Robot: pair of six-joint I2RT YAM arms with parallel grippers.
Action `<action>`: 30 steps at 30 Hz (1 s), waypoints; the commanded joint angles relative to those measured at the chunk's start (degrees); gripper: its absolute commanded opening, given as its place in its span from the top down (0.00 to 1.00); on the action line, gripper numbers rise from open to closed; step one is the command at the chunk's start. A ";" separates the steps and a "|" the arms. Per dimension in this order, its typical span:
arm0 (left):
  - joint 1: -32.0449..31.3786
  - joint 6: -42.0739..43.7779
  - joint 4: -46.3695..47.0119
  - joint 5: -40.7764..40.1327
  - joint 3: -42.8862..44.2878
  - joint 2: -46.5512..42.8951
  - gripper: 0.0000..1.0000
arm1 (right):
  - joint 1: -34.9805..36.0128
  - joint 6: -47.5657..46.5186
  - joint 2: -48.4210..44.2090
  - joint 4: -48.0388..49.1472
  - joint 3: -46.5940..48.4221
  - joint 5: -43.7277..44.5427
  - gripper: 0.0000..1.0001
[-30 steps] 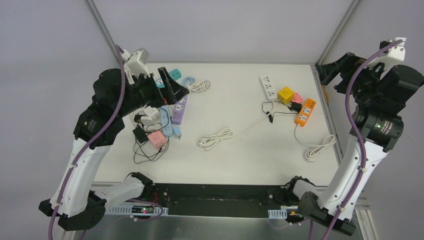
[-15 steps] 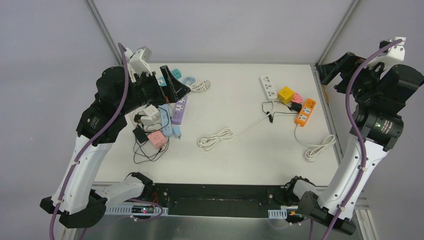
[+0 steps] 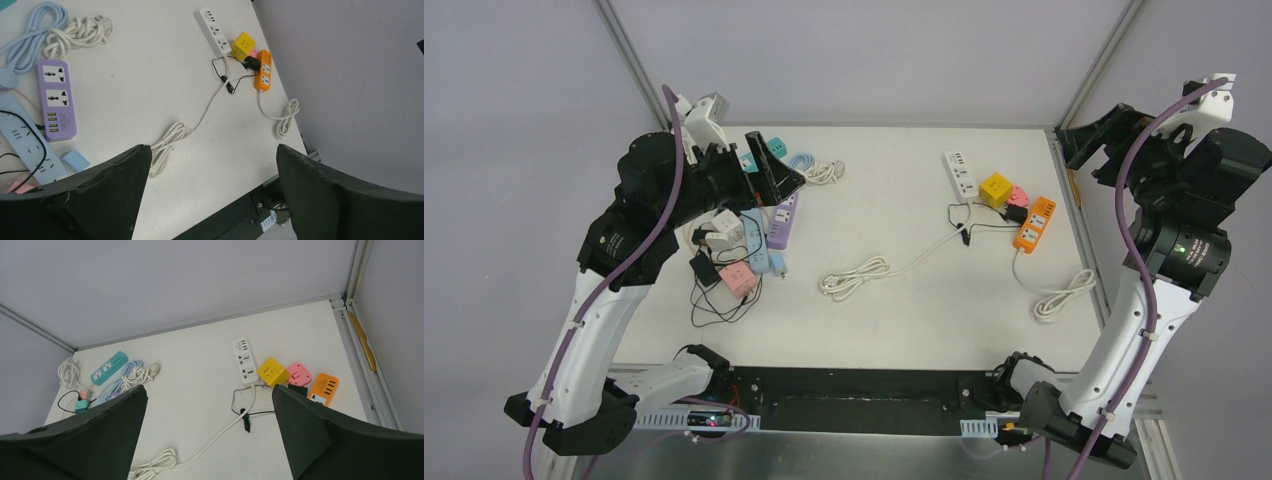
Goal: Pull the plug off the socket
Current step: Reset both arms
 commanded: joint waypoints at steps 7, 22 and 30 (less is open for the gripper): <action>0.34 1.27 2.39 0.43 0.57 -0.40 0.01 | -0.44 0.20 0.20 1.86 0.47 -0.19 0.00; 0.34 0.73 2.54 0.05 -0.05 -0.66 0.01 | -0.45 0.25 0.66 1.91 0.44 -0.33 0.00; 0.34 0.04 3.53 -0.08 -1.30 -1.33 0.01 | -0.45 0.39 0.89 1.76 0.41 -0.35 0.00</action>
